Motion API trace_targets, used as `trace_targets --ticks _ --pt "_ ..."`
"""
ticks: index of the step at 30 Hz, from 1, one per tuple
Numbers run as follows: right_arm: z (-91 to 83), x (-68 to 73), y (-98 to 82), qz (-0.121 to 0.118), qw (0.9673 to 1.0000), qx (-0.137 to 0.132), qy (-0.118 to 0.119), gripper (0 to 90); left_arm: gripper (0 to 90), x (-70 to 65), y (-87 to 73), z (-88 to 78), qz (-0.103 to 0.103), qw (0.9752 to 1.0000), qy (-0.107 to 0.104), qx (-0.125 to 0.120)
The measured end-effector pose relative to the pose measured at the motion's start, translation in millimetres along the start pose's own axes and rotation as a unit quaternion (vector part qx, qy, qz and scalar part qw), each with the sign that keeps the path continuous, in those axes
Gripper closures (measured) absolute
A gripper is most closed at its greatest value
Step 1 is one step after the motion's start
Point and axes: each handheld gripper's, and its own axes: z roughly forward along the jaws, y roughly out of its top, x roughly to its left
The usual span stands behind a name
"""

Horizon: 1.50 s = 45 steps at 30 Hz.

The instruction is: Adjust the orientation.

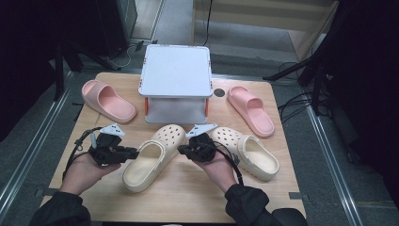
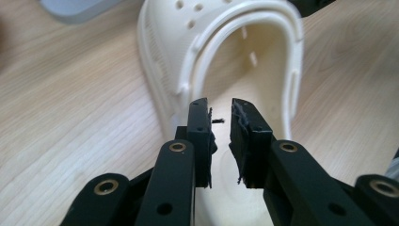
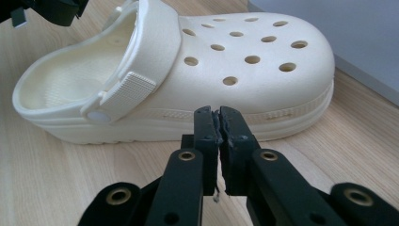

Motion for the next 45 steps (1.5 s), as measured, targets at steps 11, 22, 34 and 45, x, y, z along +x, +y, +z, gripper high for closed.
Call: trace_targets --ticks 11,22,34,45 --pt "16.5 7.5 -0.5 -0.004 0.9999 0.012 0.012 87.9 79.9 21.3 -16.1 9.2 -0.029 0.9994 0.021 0.005" --pt "24.6 9.2 -1.5 -0.008 0.9998 0.019 0.002 86.7 81.7 22.3 -17.9 21.5 -0.030 0.9994 0.004 0.019" --pt "25.1 3.2 -0.6 -0.008 0.9998 0.015 -0.010 87.8 83.1 16.5 -18.7 24.9 -0.045 0.9986 -0.022 0.019" --pt "22.9 -7.2 0.3 0.007 0.9996 0.014 -0.024 88.7 82.9 1.3 -16.7 32.3 -0.029 0.9981 -0.052 0.016"
